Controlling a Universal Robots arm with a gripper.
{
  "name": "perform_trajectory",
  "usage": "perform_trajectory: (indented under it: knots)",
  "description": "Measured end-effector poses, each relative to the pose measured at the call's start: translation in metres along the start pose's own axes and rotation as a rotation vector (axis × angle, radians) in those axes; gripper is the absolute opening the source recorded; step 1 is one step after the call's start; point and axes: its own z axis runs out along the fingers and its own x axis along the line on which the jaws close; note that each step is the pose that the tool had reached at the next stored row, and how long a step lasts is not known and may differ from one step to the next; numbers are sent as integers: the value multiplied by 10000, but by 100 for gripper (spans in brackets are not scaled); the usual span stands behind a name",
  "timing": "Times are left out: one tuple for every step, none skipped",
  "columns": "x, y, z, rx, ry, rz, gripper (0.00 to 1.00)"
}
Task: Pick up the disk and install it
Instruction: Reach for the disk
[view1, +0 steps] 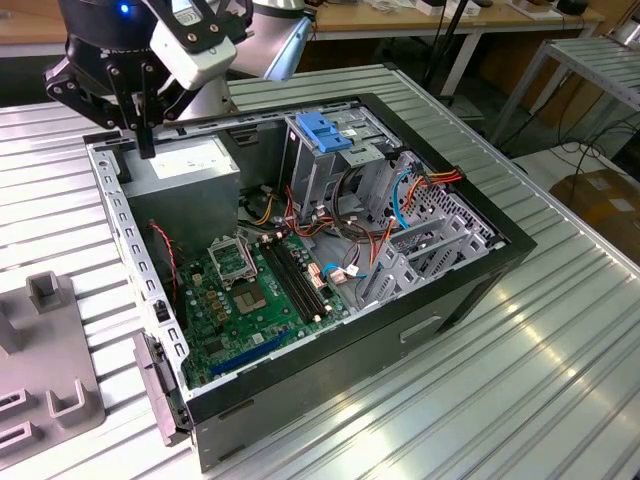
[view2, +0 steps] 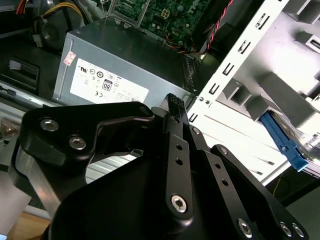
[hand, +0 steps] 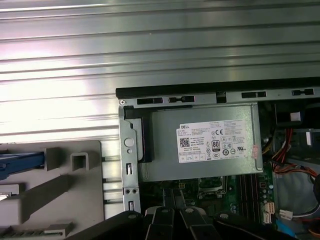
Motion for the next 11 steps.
perform_trajectory:
  knots:
    - [8,-1,0,0,0,0,10]
    - [15,-1,0,-1,0,0,10]
    - [25,-2,-1,0,0,0,10]
    - [35,-3,-1,0,0,0,10]
    - [49,-4,-1,0,0,0,10]
    - [65,-5,-2,0,0,-1,10]
    - [77,-6,-2,0,0,0,10]
    - [84,-6,-2,-1,0,0,10]
    - [90,-7,-2,-1,0,0,10]
    - [108,-8,-2,0,2,1,10]
    - [116,-9,-3,1,5,1,10]
